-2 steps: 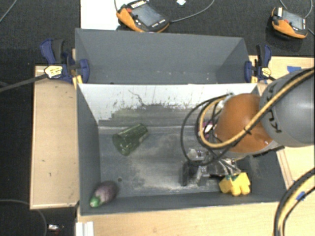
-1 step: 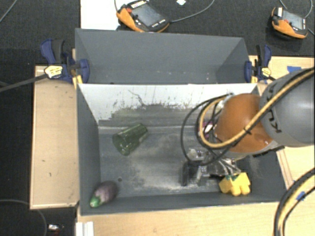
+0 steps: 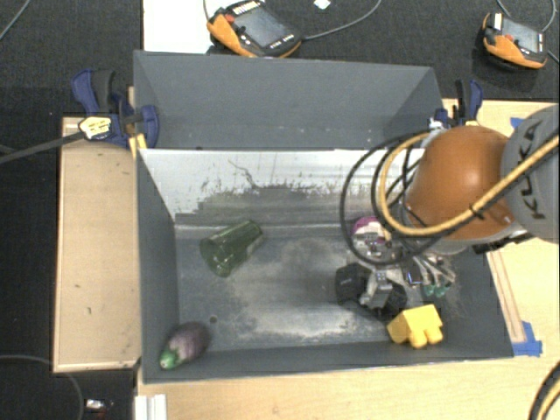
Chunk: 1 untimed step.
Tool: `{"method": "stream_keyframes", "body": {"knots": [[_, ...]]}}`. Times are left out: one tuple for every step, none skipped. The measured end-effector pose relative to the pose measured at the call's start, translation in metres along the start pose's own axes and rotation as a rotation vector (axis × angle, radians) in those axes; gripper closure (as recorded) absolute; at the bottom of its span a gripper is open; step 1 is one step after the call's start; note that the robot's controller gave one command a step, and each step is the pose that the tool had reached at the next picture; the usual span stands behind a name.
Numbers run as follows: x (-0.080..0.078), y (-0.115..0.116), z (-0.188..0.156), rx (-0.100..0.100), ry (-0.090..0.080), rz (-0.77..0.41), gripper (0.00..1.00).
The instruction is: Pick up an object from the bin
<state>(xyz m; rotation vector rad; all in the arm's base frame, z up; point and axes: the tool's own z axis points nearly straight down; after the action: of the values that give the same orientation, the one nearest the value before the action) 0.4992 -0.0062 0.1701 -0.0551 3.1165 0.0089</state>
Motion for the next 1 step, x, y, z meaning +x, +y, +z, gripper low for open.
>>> {"method": "stream_keyframes", "body": {"knots": [[0.0121,0.0028,0.0668,-0.002,0.018,-0.004,1.00]]}}
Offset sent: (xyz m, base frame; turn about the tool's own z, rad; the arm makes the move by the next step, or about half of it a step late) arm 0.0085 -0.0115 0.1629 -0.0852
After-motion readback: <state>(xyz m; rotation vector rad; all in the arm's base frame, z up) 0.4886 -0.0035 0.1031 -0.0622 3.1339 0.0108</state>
